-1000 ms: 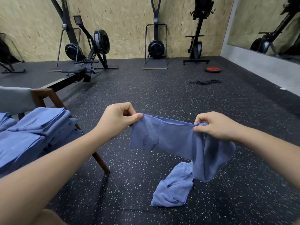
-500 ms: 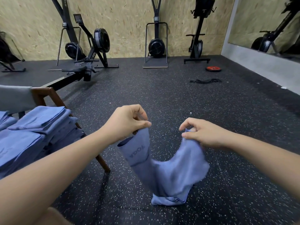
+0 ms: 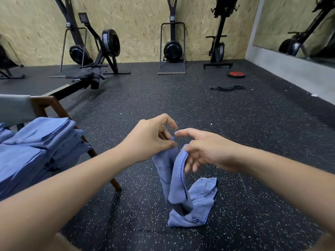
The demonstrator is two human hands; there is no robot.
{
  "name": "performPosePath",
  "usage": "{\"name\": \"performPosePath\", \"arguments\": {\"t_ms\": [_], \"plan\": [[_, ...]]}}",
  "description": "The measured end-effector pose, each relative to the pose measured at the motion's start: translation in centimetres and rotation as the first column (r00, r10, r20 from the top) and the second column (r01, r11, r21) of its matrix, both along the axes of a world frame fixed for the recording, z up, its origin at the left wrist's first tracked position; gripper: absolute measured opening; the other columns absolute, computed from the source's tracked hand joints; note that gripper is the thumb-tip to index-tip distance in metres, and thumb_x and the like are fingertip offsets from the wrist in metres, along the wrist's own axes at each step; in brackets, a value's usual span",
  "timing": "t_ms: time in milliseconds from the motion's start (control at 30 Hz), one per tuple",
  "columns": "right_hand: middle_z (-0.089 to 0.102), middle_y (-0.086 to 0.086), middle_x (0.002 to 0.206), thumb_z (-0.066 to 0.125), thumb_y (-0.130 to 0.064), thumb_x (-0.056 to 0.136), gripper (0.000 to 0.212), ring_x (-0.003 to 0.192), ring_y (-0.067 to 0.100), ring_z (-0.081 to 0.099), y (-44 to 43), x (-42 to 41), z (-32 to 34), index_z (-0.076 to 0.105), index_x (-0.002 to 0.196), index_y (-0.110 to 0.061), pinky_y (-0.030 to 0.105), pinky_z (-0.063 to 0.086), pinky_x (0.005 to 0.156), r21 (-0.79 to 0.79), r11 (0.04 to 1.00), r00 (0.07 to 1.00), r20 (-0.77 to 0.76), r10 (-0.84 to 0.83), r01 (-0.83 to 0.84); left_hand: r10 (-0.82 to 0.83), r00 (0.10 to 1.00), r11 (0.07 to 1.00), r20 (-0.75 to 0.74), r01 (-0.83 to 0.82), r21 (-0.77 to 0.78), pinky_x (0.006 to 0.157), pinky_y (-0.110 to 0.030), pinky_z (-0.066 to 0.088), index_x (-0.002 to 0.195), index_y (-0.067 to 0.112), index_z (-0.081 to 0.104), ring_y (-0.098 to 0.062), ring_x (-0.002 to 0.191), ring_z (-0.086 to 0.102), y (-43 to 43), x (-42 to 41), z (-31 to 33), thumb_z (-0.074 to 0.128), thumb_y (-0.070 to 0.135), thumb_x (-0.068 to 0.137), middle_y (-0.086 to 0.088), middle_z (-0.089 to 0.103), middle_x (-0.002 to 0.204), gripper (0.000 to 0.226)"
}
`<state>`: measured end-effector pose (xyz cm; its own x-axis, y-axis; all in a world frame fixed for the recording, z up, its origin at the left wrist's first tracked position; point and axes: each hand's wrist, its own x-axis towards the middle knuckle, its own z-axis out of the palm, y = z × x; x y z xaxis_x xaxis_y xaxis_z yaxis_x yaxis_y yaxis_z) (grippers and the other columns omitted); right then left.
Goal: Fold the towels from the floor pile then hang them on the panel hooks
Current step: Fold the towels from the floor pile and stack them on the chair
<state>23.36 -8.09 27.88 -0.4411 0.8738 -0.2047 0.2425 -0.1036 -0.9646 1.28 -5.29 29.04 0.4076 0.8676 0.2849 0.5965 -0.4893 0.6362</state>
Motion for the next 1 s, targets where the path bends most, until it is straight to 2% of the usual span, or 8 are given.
{"name": "performPosePath", "arguments": {"t_ms": [167,300,367,467,600,733,867,1000], "plan": [[0.063,0.014,0.077,0.039,0.004,0.106,0.055,0.077,0.036,0.074,0.1,-0.3,-0.1,0.044,0.154,-0.023,0.036,0.051,0.062,-0.005,0.999,0.998,-0.051,-0.037,0.037,-0.059,0.998,0.998,0.018,0.058,0.022,0.068,-0.013,0.046,0.107,0.027,0.069,0.002,0.064,0.063,-0.7,1.0,0.2,0.088,0.012,0.084,0.010,0.075,0.078,0.034],[0.067,0.025,0.099,0.035,0.012,0.096,0.061,0.084,0.037,0.073,0.3,-0.1,-0.1,0.049,0.150,-0.014,0.038,0.052,0.068,-0.027,0.997,0.991,-0.109,-0.072,0.069,-0.083,0.996,0.993,-0.012,0.084,0.082,0.071,-0.015,0.049,0.111,0.027,0.069,-0.002,0.070,0.067,-0.9,1.6,0.2,0.081,0.007,0.085,0.012,0.076,0.081,0.035],[0.071,0.021,0.102,0.039,0.011,0.097,0.050,0.084,0.032,0.074,0.3,0.1,-0.1,0.059,0.139,-0.008,0.036,0.051,0.070,0.015,0.998,0.992,-0.106,-0.063,0.065,-0.101,0.995,0.989,-0.019,0.102,0.106,0.072,-0.015,0.050,0.114,0.027,0.069,-0.007,0.073,0.068,-1.1,1.8,0.2,0.078,0.005,0.084,0.011,0.077,0.087,0.037],[0.075,0.016,0.092,0.053,0.004,0.101,0.027,0.078,0.022,0.073,0.6,0.4,-0.3,0.067,0.123,0.002,0.032,0.052,0.070,0.107,0.990,0.994,-0.070,-0.087,0.094,-0.132,0.991,0.983,-0.027,0.135,0.126,0.071,-0.012,0.046,0.117,0.025,0.067,-0.011,0.077,0.067,-1.3,2.0,0.3,0.074,0.003,0.082,0.013,0.078,0.094,0.042],[0.076,0.017,0.085,0.055,0.005,0.104,0.020,0.072,0.021,0.074,1.2,0.6,-0.4,0.068,0.119,0.006,0.027,0.056,0.063,0.180,0.971,0.988,-0.052,-0.149,0.156,-0.126,0.992,0.984,-0.030,0.128,0.124,0.069,-0.014,0.047,0.116,0.026,0.057,-0.011,0.081,0.066,-1.3,2.3,0.6,0.073,0.003,0.080,0.015,0.075,0.098,0.046],[0.076,0.016,0.080,0.053,0.001,0.107,0.018,0.068,0.022,0.073,1.3,1.1,-0.2,0.071,0.107,-0.001,0.028,0.054,0.059,0.274,0.947,0.983,0.026,-0.181,0.168,-0.079,0.995,0.988,-0.059,0.086,0.131,0.069,-0.028,0.054,0.107,0.030,0.046,-0.012,0.075,0.068,-0.7,2.1,0.3,0.075,0.007,0.083,0.012,0.070,0.097,0.045],[0.072,0.010,0.069,0.059,-0.006,0.106,0.014,0.058,0.021,0.066,1.4,1.8,0.6,0.070,0.099,-0.005,0.028,0.050,0.053,0.374,0.901,0.963,0.069,-0.261,0.217,-0.032,0.990,0.992,-0.141,0.049,0.119,0.070,-0.033,0.056,0.100,0.031,0.048,-0.009,0.073,0.068,0.1,0.9,0.1,0.076,0.011,0.087,0.011,0.068,0.086,0.037],[0.062,-0.006,0.059,0.072,-0.023,0.098,0.017,0.054,0.009,0.051,2.0,3.1,0.6,0.072,0.082,-0.020,0.031,0.043,0.060,0.612,0.763,0.896,0.195,-0.400,0.208,-0.028,0.983,0.978,-0.179,0.065,0.201,0.072,-0.037,0.057,0.095,0.030,0.057,-0.011,0.077,0.067,0.8,0.2,-0.2,0.070,0.011,0.093,0.011,0.069,0.086,0.023]]}}
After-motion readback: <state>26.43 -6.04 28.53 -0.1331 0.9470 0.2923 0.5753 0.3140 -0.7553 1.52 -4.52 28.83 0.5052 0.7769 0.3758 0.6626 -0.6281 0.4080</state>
